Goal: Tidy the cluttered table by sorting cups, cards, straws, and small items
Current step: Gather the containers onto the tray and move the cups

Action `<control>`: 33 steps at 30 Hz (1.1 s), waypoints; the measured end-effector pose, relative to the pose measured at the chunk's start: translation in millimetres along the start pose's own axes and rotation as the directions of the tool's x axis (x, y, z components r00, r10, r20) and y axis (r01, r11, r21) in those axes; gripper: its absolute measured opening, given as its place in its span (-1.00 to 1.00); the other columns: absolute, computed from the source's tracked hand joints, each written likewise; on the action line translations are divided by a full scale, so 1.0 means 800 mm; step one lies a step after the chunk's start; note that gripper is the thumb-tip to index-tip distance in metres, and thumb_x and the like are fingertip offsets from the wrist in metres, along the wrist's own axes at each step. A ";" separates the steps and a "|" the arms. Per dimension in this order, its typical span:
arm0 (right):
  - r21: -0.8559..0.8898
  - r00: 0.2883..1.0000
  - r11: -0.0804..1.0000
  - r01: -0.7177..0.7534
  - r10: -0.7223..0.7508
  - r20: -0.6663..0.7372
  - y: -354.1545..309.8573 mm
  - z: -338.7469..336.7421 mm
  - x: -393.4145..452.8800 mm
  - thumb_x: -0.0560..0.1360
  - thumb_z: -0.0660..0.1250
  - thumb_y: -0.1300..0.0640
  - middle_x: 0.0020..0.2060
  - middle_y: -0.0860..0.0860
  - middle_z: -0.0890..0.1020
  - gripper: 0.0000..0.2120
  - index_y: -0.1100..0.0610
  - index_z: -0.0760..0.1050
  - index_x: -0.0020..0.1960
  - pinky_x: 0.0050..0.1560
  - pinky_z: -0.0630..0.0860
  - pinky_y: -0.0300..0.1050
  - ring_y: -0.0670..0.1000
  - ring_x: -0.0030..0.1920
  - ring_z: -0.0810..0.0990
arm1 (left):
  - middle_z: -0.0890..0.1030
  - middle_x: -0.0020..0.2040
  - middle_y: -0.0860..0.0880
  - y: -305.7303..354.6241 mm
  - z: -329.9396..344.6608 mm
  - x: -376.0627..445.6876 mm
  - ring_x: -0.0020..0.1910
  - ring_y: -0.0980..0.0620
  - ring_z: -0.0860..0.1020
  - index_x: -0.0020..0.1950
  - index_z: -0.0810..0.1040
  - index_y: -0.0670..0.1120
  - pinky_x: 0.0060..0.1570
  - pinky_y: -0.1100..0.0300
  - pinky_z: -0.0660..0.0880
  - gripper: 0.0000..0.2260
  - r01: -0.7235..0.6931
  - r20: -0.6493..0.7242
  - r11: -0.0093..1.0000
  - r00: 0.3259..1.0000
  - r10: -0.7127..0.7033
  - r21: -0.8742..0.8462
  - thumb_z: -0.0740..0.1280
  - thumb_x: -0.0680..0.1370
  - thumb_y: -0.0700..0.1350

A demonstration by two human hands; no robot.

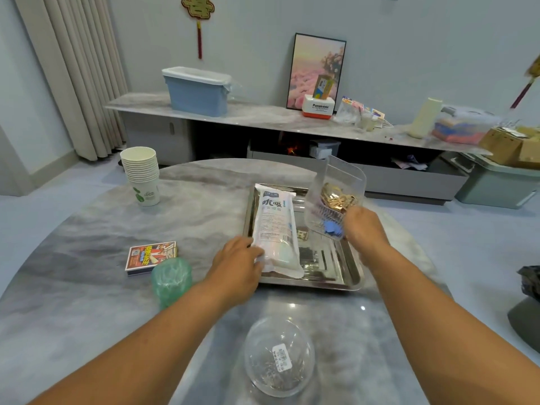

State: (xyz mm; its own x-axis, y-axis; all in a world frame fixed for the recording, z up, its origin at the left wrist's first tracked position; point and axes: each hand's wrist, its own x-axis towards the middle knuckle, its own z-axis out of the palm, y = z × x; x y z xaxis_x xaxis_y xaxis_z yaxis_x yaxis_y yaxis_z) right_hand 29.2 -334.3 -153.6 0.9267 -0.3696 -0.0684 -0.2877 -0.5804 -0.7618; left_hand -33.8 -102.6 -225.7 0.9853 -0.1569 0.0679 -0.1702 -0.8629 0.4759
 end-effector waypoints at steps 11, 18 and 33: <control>-0.181 1.000 0.983 0.025 -0.025 0.003 0.030 0.055 0.064 0.65 0.13 0.25 -0.19 0.14 0.62 -0.76 0.24 0.48 -0.13 -0.28 0.46 -0.05 0.16 -0.15 0.62 | 0.55 0.04 0.13 -0.027 -0.006 0.006 0.15 0.09 0.43 0.05 0.68 0.06 0.12 0.19 0.36 -0.79 -0.145 0.084 0.982 0.987 0.135 0.120 0.33 0.60 0.14; 0.023 0.994 0.997 -0.078 0.079 -0.069 0.044 0.064 0.074 0.65 0.11 0.14 -0.12 0.19 0.65 -0.69 0.25 0.52 -0.15 -0.09 0.61 0.08 0.23 -0.06 0.67 | 0.40 0.37 0.11 -0.034 -0.012 0.013 0.41 0.08 0.27 0.02 0.68 0.10 0.35 0.14 0.28 -0.80 -0.125 0.185 0.989 0.977 0.109 0.075 0.33 0.59 0.16; 0.329 0.980 0.943 -0.060 -0.007 0.199 0.062 0.101 0.071 0.46 0.53 0.05 -0.17 0.05 0.73 -0.91 0.06 0.68 -0.12 0.12 0.65 0.17 0.12 -0.04 0.71 | 0.16 0.59 0.17 -0.028 -0.023 0.008 0.35 0.02 0.40 -0.14 0.64 0.10 0.11 0.15 0.32 -0.86 -0.002 0.315 0.997 0.949 0.026 -0.076 0.43 0.54 0.13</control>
State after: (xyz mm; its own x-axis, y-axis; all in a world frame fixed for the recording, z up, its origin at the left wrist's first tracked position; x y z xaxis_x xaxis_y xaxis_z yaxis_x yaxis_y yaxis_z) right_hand 86.9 -325.6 -247.2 0.9582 -0.2138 -0.1899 -0.2473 -0.2863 -0.9257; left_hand -23.2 -75.9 -219.8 0.9252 -0.3225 -0.2000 -0.1701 -0.8235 0.5412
